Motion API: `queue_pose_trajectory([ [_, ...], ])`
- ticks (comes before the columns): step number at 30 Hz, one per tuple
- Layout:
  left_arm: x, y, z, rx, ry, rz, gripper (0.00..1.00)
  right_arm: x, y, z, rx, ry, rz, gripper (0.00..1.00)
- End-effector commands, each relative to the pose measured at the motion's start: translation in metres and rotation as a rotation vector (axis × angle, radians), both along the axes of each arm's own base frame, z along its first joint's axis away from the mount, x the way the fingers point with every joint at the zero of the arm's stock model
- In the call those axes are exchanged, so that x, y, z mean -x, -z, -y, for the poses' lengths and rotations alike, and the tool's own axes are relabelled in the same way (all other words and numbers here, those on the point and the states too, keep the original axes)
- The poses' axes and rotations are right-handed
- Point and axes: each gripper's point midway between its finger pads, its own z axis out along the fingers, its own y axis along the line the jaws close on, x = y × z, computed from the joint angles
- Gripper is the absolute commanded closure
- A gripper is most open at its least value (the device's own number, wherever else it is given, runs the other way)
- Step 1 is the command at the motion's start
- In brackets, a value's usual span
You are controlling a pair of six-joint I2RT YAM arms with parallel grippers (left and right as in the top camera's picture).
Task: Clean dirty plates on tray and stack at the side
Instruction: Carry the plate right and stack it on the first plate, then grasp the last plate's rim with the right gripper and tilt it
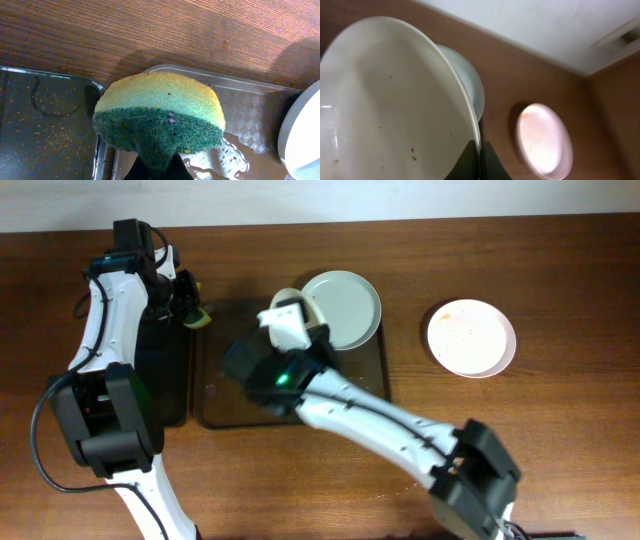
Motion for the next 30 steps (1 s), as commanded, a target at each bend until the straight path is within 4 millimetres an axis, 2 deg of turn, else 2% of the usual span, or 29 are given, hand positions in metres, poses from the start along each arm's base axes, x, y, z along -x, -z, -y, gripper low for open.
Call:
queue_pose_trajectory([
  [1, 0.001, 0.001, -0.001, -0.005, -0.006, -0.004, 0.99, -0.010, -0.025, 0.029, -0.358, 0.000, -0.160, 0.96],
  [2, 0.001, 0.001, -0.002, -0.011, -0.008, -0.005, 0.99, -0.018, -0.028, 0.052, -0.413, 0.021, -0.203, 0.96],
  [5, 0.001, 0.003, -0.009, -0.065, -0.023, -0.012, 0.99, -0.039, -0.018, 0.169, -0.478, 0.286, -0.265, 0.96],
  [6, 0.001, 0.003, -0.009, -0.064, -0.022, -0.012, 0.99, -0.037, -0.008, 0.227, -0.476, 0.431, -0.286, 0.96],
  [8, 0.001, 0.003, -0.010, -0.072, -0.023, -0.013, 0.99, -0.031, 0.005, 0.301, -0.503, 0.608, -0.295, 0.96],
  [10, 0.001, 0.004, -0.010, -0.089, -0.023, -0.015, 0.99, -0.016, 0.025, 0.351, -0.535, 0.737, -0.311, 0.96],
  [11, 0.001, 0.004, -0.008, -0.089, -0.020, -0.014, 0.99, -0.009, 0.038, 0.368, -0.545, 0.769, -0.329, 0.96],
  [13, 0.001, 0.003, -0.005, -0.090, -0.013, -0.012, 0.99, 0.001, 0.075, 0.385, -0.585, 0.778, -0.362, 0.96],
  [15, 0.000, 0.003, -0.004, -0.091, -0.011, -0.009, 0.99, 0.001, 0.098, 0.381, -0.619, 0.760, -0.363, 0.96],
  [16, 0.000, 0.003, -0.004, -0.090, -0.011, -0.009, 0.99, -0.002, 0.112, 0.370, -0.646, 0.698, -0.384, 0.87],
  [17, 0.000, 0.003, -0.004, -0.090, -0.011, -0.010, 0.99, -0.002, 0.120, 0.357, -0.684, 0.665, -0.406, 0.32],
  [18, 0.000, 0.003, -0.004, -0.089, -0.011, -0.009, 0.99, -0.008, 0.117, 0.345, -0.727, 0.625, -0.413, 0.18],
  [19, 0.000, 0.003, -0.004, -0.089, -0.011, -0.009, 0.99, -0.015, 0.111, 0.334, -0.769, 0.577, -0.420, 0.13],
  [20, 0.000, 0.003, -0.004, -0.090, -0.011, -0.010, 0.99, -0.031, 0.097, 0.310, -0.830, 0.452, -0.427, 0.02],
  [22, 0.000, 0.003, -0.003, -0.089, -0.011, -0.010, 0.99, -0.058, 0.064, 0.261, -0.908, 0.275, -0.405, 0.05],
  [23, 0.000, 0.003, -0.003, -0.089, -0.010, -0.011, 0.99, -0.066, 0.055, 0.237, -0.911, 0.218, -0.390, 0.10],
  [24, 0.000, 0.003, 0.000, -0.089, -0.005, -0.010, 0.99, -0.072, 0.050, 0.207, -0.935, 0.176, -0.380, 0.18],
  [25, 0.000, 0.003, 0.002, -0.090, 0.000, -0.010, 0.99, -0.075, 0.049, 0.174, -0.963, 0.150, -0.379, 0.21],
  [26, 0.000, 0.003, 0.004, -0.090, 0.005, -0.010, 0.99, -0.078, 0.050, 0.148, -0.977, 0.146, -0.365, 0.21],
  [27, 0.000, 0.003, 0.006, -0.090, 0.009, -0.009, 0.99, -0.082, 0.055, 0.131, -0.958, 0.160, -0.341, 0.29],
  [30, 0.000, 0.003, 0.008, -0.090, 0.013, -0.009, 0.99, -0.083, 0.093, 0.097, -0.930, 0.257, -0.336, 0.51],
])
